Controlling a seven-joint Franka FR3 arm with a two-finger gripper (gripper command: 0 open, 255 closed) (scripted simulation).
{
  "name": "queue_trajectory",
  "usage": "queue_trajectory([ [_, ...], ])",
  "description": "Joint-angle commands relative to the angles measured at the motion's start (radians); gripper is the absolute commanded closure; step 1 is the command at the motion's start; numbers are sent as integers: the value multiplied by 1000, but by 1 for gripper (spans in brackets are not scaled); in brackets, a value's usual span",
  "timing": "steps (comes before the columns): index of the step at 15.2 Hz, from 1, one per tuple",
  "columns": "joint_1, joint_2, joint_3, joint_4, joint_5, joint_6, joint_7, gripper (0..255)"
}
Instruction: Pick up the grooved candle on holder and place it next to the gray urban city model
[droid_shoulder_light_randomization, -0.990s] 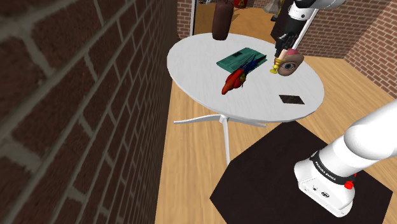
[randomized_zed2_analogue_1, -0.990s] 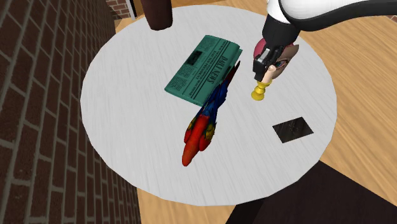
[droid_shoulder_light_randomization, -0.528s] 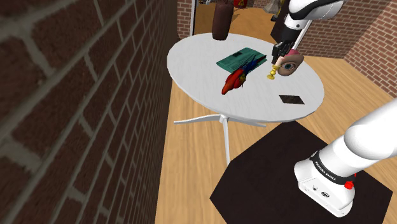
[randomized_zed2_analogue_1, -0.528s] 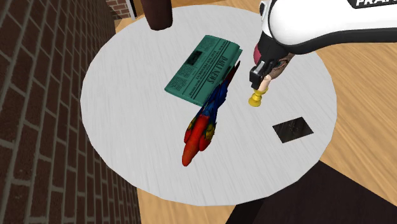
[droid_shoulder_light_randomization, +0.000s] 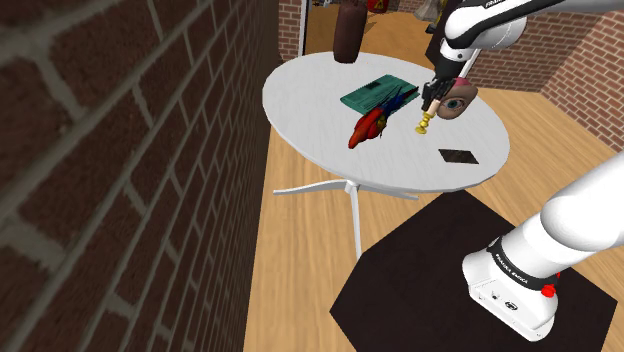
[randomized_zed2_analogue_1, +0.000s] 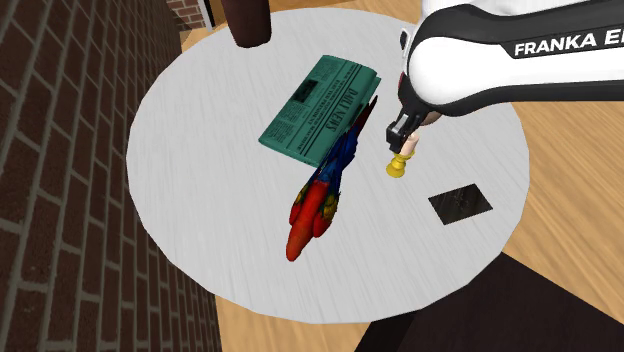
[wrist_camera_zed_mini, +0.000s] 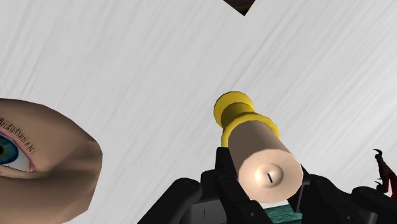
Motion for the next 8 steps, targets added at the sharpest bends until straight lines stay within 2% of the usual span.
queue_trajectory([
  [1, 0, 4, -1, -4, 1, 9, -2, 255],
  [6, 0, 4, -1, -4, 1, 9, -2, 255],
  [7, 0, 4, -1, -4, 1, 9, -2, 0],
  [8, 0, 4, -1, -4, 1, 9, -2, 0],
])
